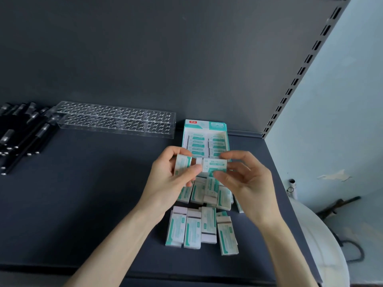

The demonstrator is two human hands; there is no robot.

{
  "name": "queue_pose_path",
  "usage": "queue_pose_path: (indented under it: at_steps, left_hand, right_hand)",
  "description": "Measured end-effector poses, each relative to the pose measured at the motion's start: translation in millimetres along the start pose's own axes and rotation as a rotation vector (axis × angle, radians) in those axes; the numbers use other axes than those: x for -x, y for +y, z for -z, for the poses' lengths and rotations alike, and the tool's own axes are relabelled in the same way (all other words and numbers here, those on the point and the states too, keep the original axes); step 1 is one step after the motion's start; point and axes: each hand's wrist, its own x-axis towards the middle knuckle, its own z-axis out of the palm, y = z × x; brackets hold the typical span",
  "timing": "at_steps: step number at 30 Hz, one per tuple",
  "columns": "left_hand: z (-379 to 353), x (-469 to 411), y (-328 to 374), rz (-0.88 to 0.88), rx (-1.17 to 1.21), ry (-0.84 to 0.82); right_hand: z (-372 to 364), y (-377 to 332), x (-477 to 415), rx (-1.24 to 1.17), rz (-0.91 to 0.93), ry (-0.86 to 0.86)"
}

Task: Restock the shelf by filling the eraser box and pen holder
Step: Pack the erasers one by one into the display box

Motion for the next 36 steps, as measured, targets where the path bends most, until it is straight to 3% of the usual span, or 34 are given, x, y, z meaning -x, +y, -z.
queue_pose_path:
  at_steps: [6,9,13,17,31,36]
  left_hand:
    - [3,-24,1,-0.01,-0.058,0.044]
    - [5,-38,3,-0.029,-0.045,0.055]
    - [11,-62,4,-0.001,0.064,0.146]
    - [14,-76,-2,-0.012,0.119,0.214]
    - [12,-78,-17,0.046,0.295,0.237]
    - [12,-78,-17,0.037,0.333,0.225]
  right_hand:
    - [0,-1,-27,0.303,0.162,-0.001]
    - [-2,-3,-42,0.318,0.148,0.04]
    - [-2,5,-70,0.533,0.144,0.124]
    - [-6,15,-98,0.67,0.081,0.076]
    - [-24,45,-125,0.827,0.074,-0.089]
    - [-25,47,-125,0.887,0.061,-0.052]
